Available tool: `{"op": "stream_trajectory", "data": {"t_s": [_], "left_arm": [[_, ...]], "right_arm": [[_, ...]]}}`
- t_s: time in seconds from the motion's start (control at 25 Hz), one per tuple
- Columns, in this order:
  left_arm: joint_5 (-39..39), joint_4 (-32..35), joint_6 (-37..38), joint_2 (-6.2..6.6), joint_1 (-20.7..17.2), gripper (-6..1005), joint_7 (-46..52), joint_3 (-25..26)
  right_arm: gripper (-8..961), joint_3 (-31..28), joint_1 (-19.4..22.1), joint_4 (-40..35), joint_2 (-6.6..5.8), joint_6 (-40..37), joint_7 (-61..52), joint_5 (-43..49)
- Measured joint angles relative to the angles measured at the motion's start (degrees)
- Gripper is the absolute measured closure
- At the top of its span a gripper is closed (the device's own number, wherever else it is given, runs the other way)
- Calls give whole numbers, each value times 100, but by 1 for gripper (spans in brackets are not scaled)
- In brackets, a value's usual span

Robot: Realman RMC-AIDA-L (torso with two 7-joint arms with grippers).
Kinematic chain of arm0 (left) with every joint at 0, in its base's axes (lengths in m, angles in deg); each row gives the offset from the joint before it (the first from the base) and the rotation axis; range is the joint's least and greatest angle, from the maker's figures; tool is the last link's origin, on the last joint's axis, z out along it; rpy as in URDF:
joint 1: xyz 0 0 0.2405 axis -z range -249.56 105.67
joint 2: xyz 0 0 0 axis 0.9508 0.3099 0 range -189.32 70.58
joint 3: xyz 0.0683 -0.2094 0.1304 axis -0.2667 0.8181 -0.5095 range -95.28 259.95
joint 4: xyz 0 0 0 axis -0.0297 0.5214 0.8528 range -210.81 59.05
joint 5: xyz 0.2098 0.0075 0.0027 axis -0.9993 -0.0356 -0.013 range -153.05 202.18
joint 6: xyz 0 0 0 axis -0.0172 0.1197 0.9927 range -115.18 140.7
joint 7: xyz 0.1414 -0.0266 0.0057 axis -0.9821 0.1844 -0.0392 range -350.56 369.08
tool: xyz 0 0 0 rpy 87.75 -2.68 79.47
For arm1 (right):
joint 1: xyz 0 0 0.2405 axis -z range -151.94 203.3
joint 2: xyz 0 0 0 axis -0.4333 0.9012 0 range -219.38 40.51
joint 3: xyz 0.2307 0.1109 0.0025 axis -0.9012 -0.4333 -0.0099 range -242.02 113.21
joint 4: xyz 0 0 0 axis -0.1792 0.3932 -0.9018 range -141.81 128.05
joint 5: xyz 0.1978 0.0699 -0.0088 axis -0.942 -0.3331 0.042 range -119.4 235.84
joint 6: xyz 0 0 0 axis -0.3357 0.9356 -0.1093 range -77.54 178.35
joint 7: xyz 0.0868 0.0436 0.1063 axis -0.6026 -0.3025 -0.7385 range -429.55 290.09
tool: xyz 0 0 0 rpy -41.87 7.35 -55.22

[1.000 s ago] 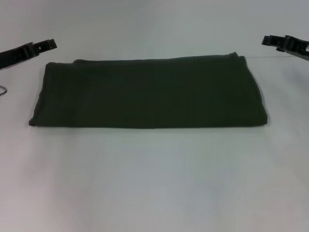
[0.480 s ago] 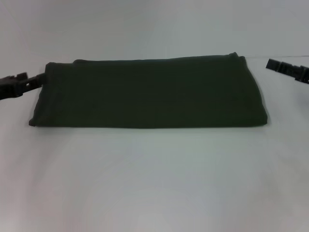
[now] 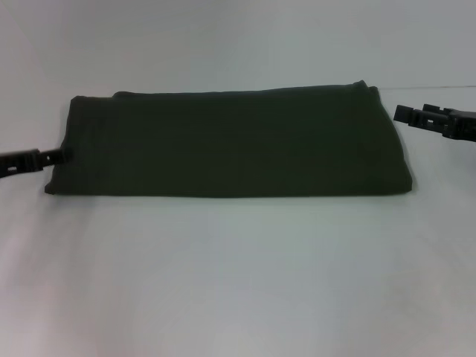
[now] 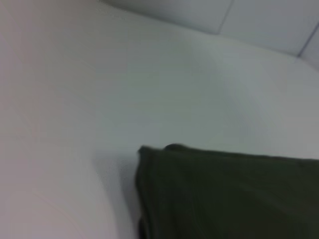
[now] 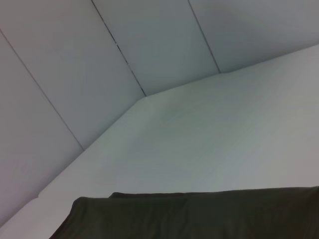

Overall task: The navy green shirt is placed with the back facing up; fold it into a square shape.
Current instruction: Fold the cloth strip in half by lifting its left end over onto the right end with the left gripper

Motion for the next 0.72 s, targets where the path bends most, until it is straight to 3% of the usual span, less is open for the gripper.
{"op": "stream_trajectory", "data": {"t_s": [0.28, 0.72], "left_arm": [[-483, -108, -24, 15, 47, 223, 445, -143], [-529, -108, -20, -11, 26, 227, 810, -154]], "right_arm": [[10, 64, -21, -33, 1, 12, 4, 0], [9, 111, -68, -36, -14, 83, 2, 128]]}}
